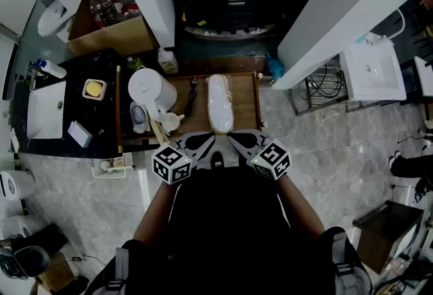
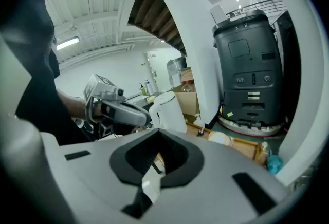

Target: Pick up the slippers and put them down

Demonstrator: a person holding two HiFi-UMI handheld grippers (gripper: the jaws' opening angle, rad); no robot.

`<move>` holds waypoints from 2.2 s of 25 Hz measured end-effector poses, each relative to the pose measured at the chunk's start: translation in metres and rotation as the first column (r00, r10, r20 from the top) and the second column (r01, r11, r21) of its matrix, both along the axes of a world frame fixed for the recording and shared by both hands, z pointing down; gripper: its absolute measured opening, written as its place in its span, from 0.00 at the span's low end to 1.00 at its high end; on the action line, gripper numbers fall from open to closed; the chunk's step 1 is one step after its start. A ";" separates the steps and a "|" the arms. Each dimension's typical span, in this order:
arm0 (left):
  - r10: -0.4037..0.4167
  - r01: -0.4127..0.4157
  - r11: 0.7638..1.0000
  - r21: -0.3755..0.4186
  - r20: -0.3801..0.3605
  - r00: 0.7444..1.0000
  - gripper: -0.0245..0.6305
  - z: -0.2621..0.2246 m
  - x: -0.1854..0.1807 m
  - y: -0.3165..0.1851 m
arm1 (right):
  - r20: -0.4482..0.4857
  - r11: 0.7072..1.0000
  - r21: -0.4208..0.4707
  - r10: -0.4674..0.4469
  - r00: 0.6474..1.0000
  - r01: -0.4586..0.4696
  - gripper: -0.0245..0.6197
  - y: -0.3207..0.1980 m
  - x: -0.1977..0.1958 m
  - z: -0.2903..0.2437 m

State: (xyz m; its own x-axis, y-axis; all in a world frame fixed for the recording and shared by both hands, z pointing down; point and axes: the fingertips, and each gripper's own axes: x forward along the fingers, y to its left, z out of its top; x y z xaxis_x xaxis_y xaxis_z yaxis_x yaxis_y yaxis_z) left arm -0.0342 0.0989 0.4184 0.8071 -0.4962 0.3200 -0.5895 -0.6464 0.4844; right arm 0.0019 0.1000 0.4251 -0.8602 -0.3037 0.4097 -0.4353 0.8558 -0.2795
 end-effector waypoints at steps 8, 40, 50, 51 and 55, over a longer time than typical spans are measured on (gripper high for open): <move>0.004 -0.004 1.000 -0.010 0.000 1.000 0.06 0.003 0.003 0.000 | -0.013 1.000 -0.005 0.000 1.000 0.000 0.05 0.000 0.001 0.004; -0.110 0.108 0.972 -0.209 0.001 0.994 0.14 0.089 0.002 -0.040 | -0.026 0.981 -0.187 -0.050 0.998 0.044 0.20 -0.042 0.001 0.088; -0.096 0.101 0.955 -0.278 0.033 0.995 0.19 0.123 -0.004 -0.046 | -0.042 0.971 -0.240 -0.010 0.999 0.000 0.24 -0.060 0.011 0.121; -0.095 0.102 0.955 -0.280 0.036 0.995 0.19 0.126 -0.005 -0.048 | -0.041 0.970 -0.242 0.003 0.999 -0.013 0.24 -0.063 0.012 0.123; -0.102 0.111 0.950 -0.290 0.046 0.994 0.19 0.137 -0.009 -0.055 | -0.043 0.968 -0.247 0.025 0.999 -0.035 0.25 -0.072 0.017 0.134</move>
